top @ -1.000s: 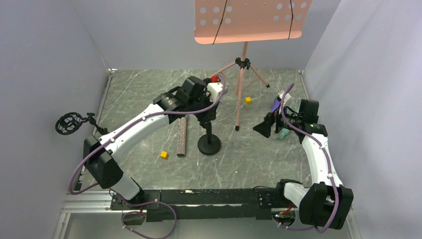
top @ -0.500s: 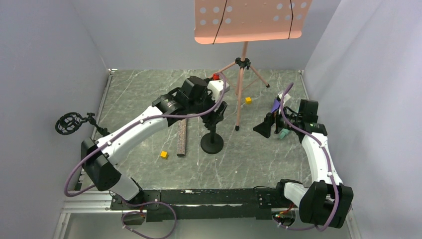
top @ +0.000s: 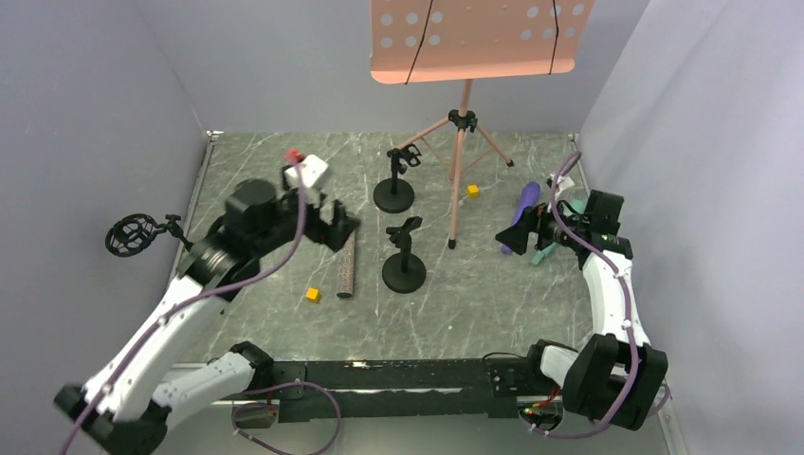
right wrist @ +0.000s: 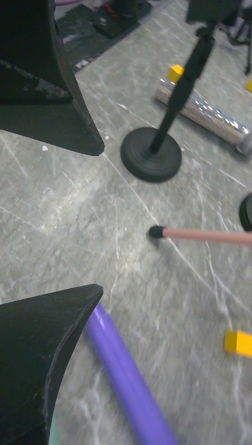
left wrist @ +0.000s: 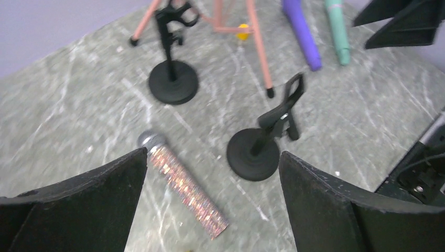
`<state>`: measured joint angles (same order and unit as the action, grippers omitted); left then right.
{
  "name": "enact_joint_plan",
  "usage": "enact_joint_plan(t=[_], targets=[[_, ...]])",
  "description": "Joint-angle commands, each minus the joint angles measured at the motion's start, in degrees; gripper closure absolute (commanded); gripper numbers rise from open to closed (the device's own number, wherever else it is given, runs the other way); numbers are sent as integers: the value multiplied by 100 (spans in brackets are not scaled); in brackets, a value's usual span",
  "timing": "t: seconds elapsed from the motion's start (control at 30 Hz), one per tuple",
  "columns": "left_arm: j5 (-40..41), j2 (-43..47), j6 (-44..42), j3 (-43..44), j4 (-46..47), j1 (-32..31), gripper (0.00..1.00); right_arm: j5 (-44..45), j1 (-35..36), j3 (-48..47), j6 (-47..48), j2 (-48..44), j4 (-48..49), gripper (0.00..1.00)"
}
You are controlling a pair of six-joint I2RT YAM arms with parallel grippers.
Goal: Attach the microphones to the stand
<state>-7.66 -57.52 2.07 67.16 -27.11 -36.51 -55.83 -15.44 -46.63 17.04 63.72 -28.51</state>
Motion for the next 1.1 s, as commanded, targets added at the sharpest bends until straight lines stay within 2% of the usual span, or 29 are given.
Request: enact_joint_plan(t=[0.0, 0.23, 0.33, 0.43, 0.7, 1.07], targets=[[-478, 1169, 436, -1147, 272, 824, 1, 449, -427, -53, -755, -65, 763, 0], [81, 1971, 85, -2371, -9, 1000, 1, 2540, -732, -523, -1880, 474, 706, 0], [270, 2099, 30, -2704, 92, 1011, 1, 2596, -732, -868, -2200, 1079, 441, 0], [440, 2104, -76, -2649, -55, 1030, 1, 2452, -667, -1057, -2440, 1673, 494, 1], [275, 2071, -108, -2651, -18, 1098, 1, 3260, -360, -1682, -2701, 2848, 447, 1], [200, 1997, -88, -2646, 1, 1351, 1, 4895, 703, -2268, -2965, 3836, 811, 9]])
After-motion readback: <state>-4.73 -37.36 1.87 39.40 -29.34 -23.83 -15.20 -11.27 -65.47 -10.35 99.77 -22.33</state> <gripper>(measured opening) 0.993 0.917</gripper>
